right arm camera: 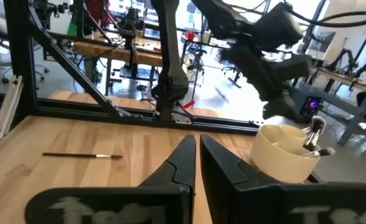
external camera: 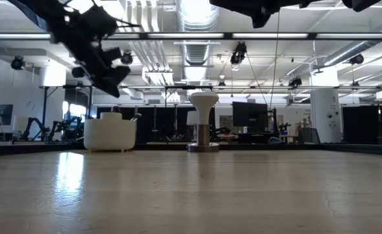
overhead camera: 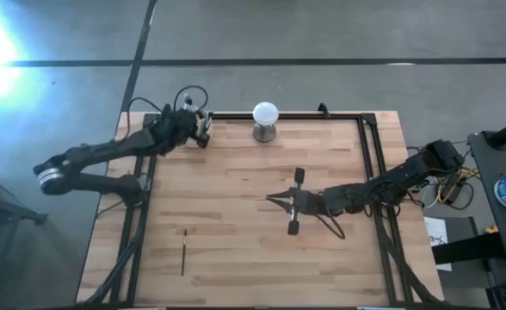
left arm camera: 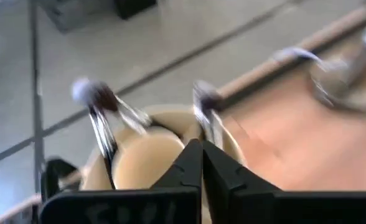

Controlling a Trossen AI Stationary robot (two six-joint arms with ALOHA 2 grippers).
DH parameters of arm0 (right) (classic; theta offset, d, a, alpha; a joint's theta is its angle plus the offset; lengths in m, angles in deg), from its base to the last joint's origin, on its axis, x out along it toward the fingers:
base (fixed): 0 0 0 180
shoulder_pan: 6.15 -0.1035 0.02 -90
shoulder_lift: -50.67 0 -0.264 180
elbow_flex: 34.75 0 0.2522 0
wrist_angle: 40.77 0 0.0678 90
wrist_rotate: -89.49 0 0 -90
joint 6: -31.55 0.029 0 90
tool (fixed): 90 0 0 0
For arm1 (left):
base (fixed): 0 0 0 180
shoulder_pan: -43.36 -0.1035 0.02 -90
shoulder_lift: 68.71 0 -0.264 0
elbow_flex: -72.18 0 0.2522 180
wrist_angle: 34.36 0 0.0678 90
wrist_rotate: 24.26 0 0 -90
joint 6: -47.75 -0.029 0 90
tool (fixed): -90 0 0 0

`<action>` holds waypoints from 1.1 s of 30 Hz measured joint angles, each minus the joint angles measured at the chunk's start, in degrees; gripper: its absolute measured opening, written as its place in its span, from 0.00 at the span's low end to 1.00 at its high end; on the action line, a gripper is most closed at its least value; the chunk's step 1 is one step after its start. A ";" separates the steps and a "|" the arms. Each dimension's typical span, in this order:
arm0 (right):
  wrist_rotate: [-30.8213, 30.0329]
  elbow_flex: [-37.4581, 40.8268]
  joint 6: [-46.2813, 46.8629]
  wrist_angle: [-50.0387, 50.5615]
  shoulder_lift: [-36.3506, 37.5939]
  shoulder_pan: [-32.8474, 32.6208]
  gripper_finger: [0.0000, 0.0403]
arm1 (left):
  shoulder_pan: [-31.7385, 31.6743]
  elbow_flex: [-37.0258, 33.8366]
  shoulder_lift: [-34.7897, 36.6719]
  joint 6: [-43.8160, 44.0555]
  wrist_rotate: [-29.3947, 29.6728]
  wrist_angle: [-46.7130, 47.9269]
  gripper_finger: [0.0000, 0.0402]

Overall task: Put items in baskets/containers
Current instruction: Put the lash brush into the organizer

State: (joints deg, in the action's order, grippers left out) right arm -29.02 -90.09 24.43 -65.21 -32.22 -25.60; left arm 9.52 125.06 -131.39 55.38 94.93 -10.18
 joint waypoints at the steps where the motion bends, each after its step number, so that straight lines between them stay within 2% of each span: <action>1: 0.02 -0.01 -0.75 -0.06 0.00 0.00 0.04 | 2.00 0.03 1.95 1.28 0.02 3.30 0.01; 6: 0.00 -0.09 -4.26 -0.12 0.00 0.00 0.04 | 15.54 0.01 9.55 11.37 0.51 15.93 0.00; 10: 0.00 -0.44 -5.56 -0.17 0.00 0.00 0.04 | 31.57 -0.03 11.38 22.20 5.00 21.49 0.00; 17: 0.00 -0.44 -7.07 -0.15 0.00 -0.02 0.04 | 59.39 0.13 8.32 45.56 12.47 25.91 0.00; 21: 0.00 -0.44 -6.90 -0.15 0.00 -0.02 0.04 | 70.88 0.64 3.98 61.76 14.27 30.03 0.00; 26: 0.01 -0.40 -5.02 0.28 0.00 -0.05 0.04 | 78.95 2.49 -4.64 77.67 13.61 33.90 0.00; 33: 0.00 -0.28 -2.65 1.83 -0.07 -0.04 0.04 | 80.30 10.85 -18.70 87.97 6.55 40.23 0.00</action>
State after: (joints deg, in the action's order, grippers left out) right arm -29.02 -90.37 21.78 -63.39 -32.29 -25.64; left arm 89.82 135.91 -150.10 143.35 101.48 30.05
